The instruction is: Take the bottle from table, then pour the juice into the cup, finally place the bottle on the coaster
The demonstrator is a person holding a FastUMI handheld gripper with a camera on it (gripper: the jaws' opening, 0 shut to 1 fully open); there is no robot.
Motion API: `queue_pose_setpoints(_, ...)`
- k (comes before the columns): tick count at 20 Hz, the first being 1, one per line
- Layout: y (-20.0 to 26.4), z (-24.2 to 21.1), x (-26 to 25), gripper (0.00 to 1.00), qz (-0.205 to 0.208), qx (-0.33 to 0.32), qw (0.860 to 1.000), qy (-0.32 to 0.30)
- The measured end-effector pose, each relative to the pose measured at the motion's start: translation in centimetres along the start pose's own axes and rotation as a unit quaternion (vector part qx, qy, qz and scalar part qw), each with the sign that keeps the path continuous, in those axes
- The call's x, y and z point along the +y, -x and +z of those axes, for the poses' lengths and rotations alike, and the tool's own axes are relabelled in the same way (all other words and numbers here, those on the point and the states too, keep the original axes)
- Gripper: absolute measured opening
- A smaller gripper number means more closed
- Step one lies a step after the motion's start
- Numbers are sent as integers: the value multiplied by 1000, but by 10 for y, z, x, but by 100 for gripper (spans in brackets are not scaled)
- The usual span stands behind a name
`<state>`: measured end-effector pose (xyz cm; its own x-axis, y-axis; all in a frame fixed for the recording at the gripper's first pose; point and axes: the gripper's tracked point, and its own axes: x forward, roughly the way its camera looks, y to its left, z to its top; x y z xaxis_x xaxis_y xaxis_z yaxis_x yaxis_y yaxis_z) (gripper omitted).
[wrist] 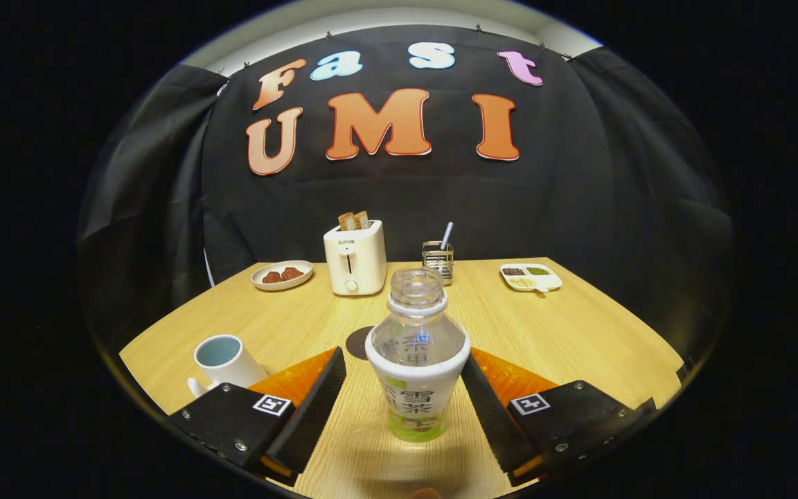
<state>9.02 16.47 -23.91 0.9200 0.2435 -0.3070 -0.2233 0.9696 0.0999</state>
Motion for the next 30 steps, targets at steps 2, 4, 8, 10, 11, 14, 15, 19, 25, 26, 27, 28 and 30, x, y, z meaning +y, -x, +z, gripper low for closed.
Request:
queue_pose_setpoints(2, -6, -11, -5, 99, -8, 11, 1000, 1)
queue_pose_setpoints(4, -10, -22, -6, 98, -9, 25, 1000, -12)
queue_pose_setpoints(8, -14, -35, 0, 85, 0, 34, 999, -35)
queue_pose_setpoints(10, -16, -35, -3, 76, -8, 32, 999, -33)
queue_pose_setpoints(11, -17, -34, -4, 72, -8, 29, 999, -34)
queue_pose_setpoints(14, -19, -34, -6, 61, -23, 33, 999, -18)
queue_pose_setpoints(15, -19, -34, -5, 59, -23, 39, 999, -13)
queue_pose_setpoints(19, -15, -19, 4, 56, -19, 40, 999, 14)
queue_pose_setpoints(25, -5, 16, 11, 56, -50, 21, 991, 123)
queue_pose_setpoints(26, -4, 20, 14, 56, -50, 20, 989, 136)
queue_pose_setpoints(27, -4, 23, 16, 56, -53, 18, 987, 150)
queue_pose_setpoints(28, -4, 27, 18, 56, -59, 16, 984, 167)
queue_pose_setpoints(30, -4, 33, 22, 56, -66, 17, 978, 199)
